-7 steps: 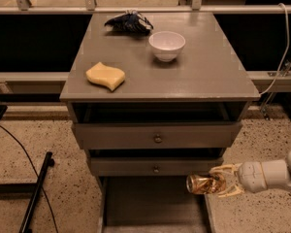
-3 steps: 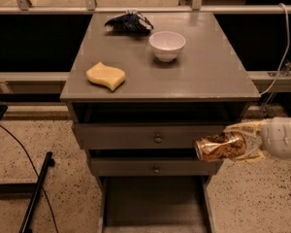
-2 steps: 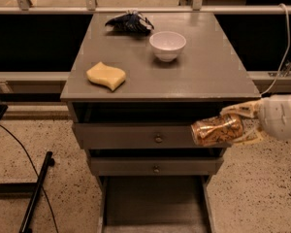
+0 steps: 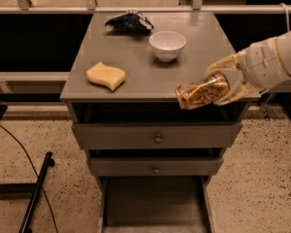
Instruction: Pick orange can from bottom drawer and place on counter
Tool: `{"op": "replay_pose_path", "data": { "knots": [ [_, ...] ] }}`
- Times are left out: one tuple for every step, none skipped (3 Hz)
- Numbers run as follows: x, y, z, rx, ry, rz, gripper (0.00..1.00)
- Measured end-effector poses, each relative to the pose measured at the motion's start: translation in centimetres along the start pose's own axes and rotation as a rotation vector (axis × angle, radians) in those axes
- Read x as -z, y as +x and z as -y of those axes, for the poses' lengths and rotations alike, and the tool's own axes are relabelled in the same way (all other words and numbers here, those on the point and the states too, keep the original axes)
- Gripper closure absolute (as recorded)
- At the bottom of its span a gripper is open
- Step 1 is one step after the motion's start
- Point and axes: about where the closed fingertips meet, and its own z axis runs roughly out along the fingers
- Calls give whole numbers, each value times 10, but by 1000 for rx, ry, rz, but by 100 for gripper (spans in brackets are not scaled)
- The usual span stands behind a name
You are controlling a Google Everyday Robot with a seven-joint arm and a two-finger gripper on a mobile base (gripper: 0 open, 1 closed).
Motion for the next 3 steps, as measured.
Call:
{"op": "replay_pose_path", "data": {
  "knots": [
    [-10, 1, 33, -72, -48, 76, 100],
    [-22, 10, 57, -170, -90, 177, 100],
    [-42, 35, 74, -307, -117, 268, 100]
  ]
}}
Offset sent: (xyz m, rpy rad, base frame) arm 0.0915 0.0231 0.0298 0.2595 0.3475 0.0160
